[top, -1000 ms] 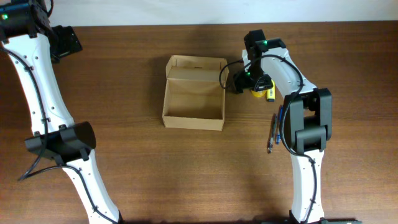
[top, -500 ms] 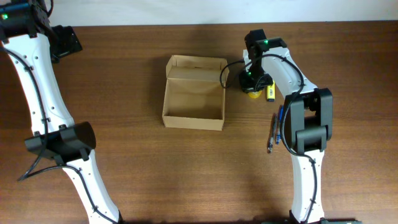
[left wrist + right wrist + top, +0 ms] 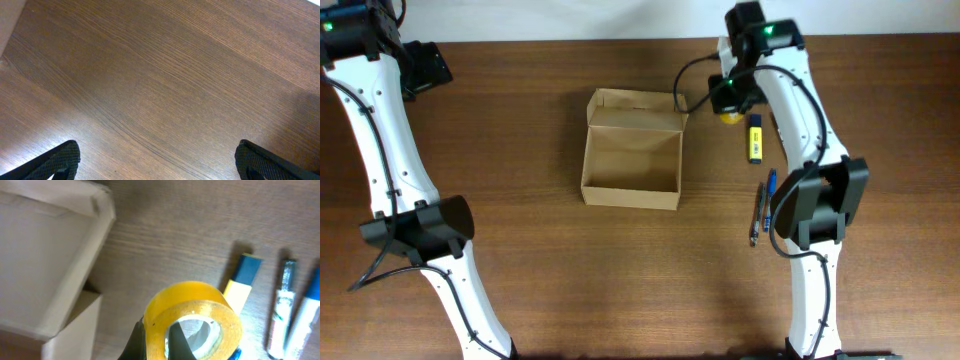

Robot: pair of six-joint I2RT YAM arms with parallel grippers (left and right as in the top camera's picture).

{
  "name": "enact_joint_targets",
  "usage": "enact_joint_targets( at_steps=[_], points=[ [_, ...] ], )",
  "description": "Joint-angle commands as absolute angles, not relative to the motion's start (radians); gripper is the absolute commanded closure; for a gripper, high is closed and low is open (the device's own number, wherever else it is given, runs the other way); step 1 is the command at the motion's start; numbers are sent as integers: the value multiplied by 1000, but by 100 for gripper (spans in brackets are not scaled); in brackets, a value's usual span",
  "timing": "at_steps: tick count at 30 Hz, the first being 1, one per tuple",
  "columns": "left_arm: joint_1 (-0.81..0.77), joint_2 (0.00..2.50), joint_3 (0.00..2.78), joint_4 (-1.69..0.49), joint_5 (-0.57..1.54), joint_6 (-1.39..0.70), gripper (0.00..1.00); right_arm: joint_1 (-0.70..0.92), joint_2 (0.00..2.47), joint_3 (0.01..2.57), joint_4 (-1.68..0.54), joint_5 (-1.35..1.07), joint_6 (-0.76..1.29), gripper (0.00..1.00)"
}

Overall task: Pack container
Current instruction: 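Carry the tape roll into the box and release it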

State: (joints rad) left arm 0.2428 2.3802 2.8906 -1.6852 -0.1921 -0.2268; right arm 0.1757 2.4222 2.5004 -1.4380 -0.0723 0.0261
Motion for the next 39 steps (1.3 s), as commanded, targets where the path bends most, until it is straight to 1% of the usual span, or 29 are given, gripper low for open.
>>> enact_joint_targets(
  at_steps=[1,4,8,10,14,19,24,34,39],
  points=[
    [247,2350,2886,-1687,-199,-212,0,225,2366,2657,-1510,-86,-23,96],
    [247,2350,2886,-1687,-199,-212,0,295,2366,2762,-1617,-85,-137,96],
    [247,2350,2886,-1687,-199,-212,0,377,2366,2785,-1694,-86,-200,96],
    [247,2350,2886,-1687,-199,-212,0,423,2366,2775,-1699,-87,-213,96],
    [247,2350,2886,-1687,-199,-212,0,536,2366,2763,-1698,-100,-305,96],
    [247,2350,2886,-1687,-199,-212,0,622,2391,2736,-1667,-93,-356,96],
    [247,2350,2886,-1687,-199,-212,0,622,2432,2638,-1599,-94,-393,96],
    [247,2350,2886,-1687,-199,-212,0,601,2436,2287,-1320,-124,-396,96],
    [247,2350,2886,-1687,-199,-212,0,601,2436,2179,-1234,-134,-396,96]
  ],
)
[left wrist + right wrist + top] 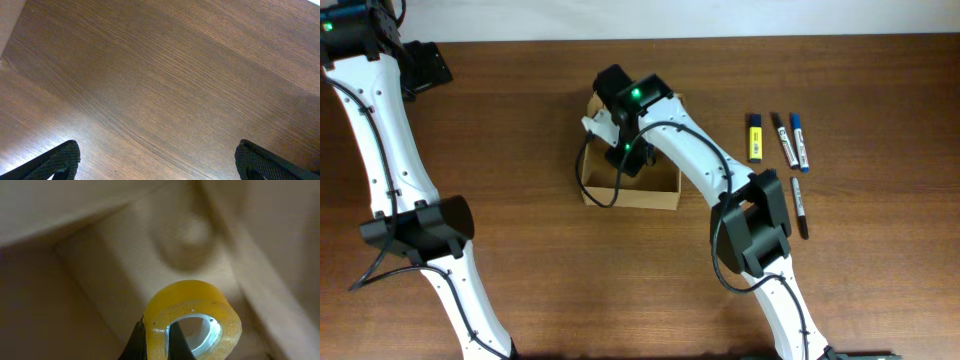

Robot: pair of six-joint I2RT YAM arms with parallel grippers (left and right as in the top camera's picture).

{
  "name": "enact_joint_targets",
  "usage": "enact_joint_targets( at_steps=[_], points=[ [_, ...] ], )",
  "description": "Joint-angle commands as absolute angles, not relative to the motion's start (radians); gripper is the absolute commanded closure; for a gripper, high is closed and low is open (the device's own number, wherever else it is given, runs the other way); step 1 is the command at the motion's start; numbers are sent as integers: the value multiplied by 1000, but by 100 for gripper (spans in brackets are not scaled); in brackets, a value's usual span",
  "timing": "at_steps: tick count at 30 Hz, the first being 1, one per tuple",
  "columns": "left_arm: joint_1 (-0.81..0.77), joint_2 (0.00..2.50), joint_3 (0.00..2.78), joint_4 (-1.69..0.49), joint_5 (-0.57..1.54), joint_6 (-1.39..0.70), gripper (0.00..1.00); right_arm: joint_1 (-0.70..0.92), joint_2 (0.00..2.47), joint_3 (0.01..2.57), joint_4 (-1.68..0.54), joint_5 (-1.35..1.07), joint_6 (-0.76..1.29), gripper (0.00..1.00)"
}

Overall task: Pack container
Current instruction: 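Carry the tape roll into the box and release it, then move the right gripper to the yellow highlighter and grasp it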

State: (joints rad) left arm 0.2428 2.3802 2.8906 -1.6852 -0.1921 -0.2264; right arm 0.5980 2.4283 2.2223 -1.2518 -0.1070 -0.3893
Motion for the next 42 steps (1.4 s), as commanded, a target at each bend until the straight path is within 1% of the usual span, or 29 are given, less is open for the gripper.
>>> enact_joint_targets(
  at_steps=[1,4,5,6,7,8,10,12,14,17,20,23,25,29,31,32,36,42],
  points=[
    [247,2350,2886,-1687,-199,-212,0,601,2436,2164,-1224,-135,-396,96],
    [247,2350,2886,-1687,-199,-212,0,602,2436,2141,-1215,-135,-396,96],
    [247,2350,2886,-1687,-199,-212,0,602,2434,2142,-1217,-135,-395,91],
    [247,2350,2886,-1687,-199,-212,0,602,2425,2146,-1224,-135,-387,83],
    [247,2350,2886,-1687,-199,-212,0,602,2416,2151,-1230,-136,-381,67],
    [247,2350,2886,-1687,-199,-212,0,602,2402,2157,-1237,-136,-381,54],
    [247,2350,2886,-1687,-199,-212,0,602,2352,2186,-1242,-130,-380,50],
    [247,2350,2886,-1687,-199,-212,0,602,2313,2210,-1245,-118,-361,36],
    [247,2350,2886,-1687,-199,-212,0,602,2273,2240,-1267,-103,-358,36],
    [247,2350,2886,-1687,-199,-212,0,601,2217,2294,-1306,22,-318,37],
    [247,2350,2886,-1687,-199,-212,0,579,2151,2321,-1314,80,-265,31],
    [247,2350,2886,-1687,-199,-212,0,529,2086,2322,-1332,80,-247,29],
    [247,2350,2886,-1687,-199,-212,0,476,2051,2322,-1352,80,-213,29],
    [247,2350,2886,-1687,-199,-212,0,296,2000,2322,-1348,64,-155,28],
    [247,2350,2886,-1687,-199,-212,0,200,2000,2320,-1337,19,-118,28],
    [247,2350,2886,-1687,-199,-212,0,122,2006,2294,-1315,-38,-83,29],
    [247,2350,2886,-1687,-199,-212,0,-2,2049,2171,-1255,-75,27,37],
    [247,2350,2886,-1687,-199,-212,0,-31,2183,2003,-1205,-75,62,40]
  ],
)
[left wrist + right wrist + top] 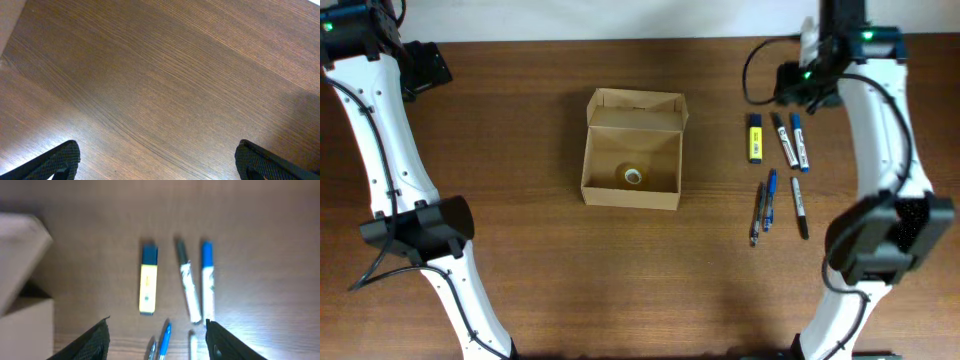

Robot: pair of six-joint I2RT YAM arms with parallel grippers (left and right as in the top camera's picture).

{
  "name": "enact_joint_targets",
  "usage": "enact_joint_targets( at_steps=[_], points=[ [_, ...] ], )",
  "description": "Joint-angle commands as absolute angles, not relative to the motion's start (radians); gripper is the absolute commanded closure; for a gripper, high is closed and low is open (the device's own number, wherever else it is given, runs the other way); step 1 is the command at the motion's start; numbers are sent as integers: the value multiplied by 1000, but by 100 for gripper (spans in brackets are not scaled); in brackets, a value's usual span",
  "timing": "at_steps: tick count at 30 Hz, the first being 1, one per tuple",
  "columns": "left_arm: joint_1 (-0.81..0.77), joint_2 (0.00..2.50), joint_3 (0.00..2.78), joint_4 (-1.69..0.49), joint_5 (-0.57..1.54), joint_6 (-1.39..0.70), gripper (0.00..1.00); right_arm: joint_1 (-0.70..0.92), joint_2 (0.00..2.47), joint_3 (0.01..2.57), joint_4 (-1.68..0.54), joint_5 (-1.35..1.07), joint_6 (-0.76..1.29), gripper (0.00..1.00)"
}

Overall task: Pack container
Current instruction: 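Move the right gripper to the yellow highlighter and grasp it, then carry the yellow highlighter into the box and release it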

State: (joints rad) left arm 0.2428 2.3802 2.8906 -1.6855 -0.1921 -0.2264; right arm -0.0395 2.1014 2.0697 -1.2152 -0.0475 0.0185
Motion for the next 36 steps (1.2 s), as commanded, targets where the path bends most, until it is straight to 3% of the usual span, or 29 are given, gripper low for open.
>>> enact_joint_targets(
  at_steps=[1,24,25,26,27,36],
  points=[
    [247,2350,2886,-1687,-199,-212,0,-27,2208,1994,-1203,-75,62,40],
    [247,2350,2886,-1687,-199,-212,0,27,2438,1992,-1133,-70,68,44],
    [247,2350,2886,-1687,-199,-212,0,31,2442,1992,-1131,-71,69,55],
    [247,2350,2886,-1687,-199,-212,0,33,2442,1992,-1131,-68,69,85],
    [247,2350,2886,-1687,-199,-212,0,33,2442,1992,-1130,-68,69,94],
    [247,2350,2886,-1687,-199,-212,0,33,2407,2067,-1182,-76,10,96]
  ],
)
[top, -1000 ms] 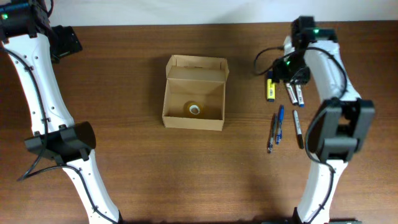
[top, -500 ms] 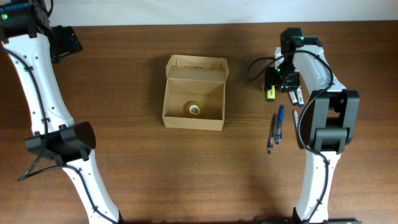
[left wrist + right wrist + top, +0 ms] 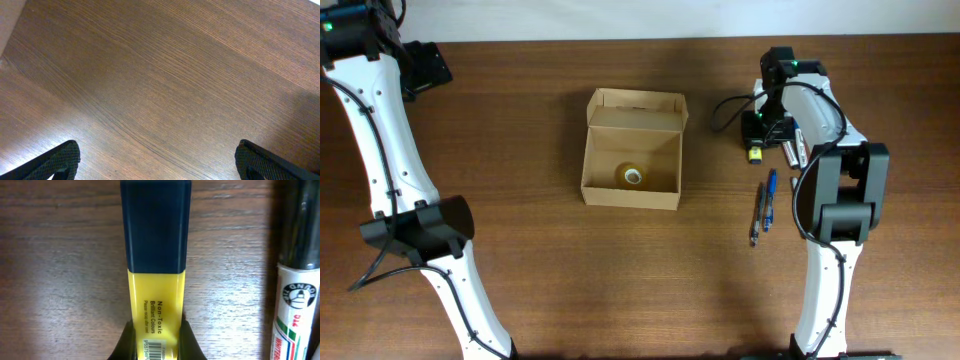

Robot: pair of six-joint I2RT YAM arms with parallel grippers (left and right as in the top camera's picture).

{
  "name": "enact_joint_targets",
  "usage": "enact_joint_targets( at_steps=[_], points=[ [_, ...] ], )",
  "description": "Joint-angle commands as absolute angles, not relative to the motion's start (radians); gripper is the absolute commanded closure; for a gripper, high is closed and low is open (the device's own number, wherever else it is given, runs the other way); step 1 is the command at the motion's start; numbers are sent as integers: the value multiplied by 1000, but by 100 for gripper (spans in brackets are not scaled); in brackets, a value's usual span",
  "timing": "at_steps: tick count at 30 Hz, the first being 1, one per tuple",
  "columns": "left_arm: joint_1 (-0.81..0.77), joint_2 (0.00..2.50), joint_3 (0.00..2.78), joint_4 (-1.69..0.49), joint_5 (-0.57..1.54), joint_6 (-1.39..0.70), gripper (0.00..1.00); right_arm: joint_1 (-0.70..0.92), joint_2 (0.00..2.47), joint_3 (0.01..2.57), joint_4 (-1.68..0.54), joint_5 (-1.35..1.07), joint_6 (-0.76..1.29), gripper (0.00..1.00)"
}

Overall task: Pack container
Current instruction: 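Carry the yellow highlighter into the box and release it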

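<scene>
An open cardboard box (image 3: 631, 160) sits mid-table with a yellow tape roll (image 3: 633, 176) inside it. To its right lies a yellow highlighter with a dark blue cap (image 3: 155, 275), and my right gripper (image 3: 156, 340) is shut on its yellow body, down at the table. In the overhead view the right gripper (image 3: 756, 140) covers most of the highlighter. My left gripper (image 3: 157, 162) stands open over bare wood at the far left, away from the box.
Beside the highlighter lie markers (image 3: 794, 150), one of them with a white barrel (image 3: 292, 310) close to my right fingers. Two pens (image 3: 763, 205) lie nearer the front. The left arm (image 3: 380, 150) runs along the table's left side.
My right gripper was open and high above the highlighter and markers; now it is low and shut on the highlighter. The left arm has not moved.
My right gripper held the yellow tape roll beside the box, then held it inside the box. Later the roll lay in the box and the gripper was open above the pens at the right. Now it grips the highlighter.
</scene>
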State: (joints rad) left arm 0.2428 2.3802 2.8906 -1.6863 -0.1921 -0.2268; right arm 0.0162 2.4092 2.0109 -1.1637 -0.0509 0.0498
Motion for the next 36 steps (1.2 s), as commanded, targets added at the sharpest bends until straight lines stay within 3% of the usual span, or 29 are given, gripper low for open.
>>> enact_joint_targets(
  at_steps=[1,9,21,24,36],
  points=[
    [247,2350,2886,-1687,-199,-212,0,33,2389,2087,-1193,-83,4,96],
    [247,2350,2886,-1687,-199,-212,0,126,2211,2282,-1309,-200,-152,96],
    [247,2350,2886,-1687,-199,-212,0,488,2141,2297,-1489,-199,-703,96],
    [247,2350,2886,-1687,-199,-212,0,560,2157,2247,-1465,-199,-842,96],
    [247,2350,2886,-1687,-199,-212,0,569,2233,1999,-1162,-226,-860,96]
  ],
)
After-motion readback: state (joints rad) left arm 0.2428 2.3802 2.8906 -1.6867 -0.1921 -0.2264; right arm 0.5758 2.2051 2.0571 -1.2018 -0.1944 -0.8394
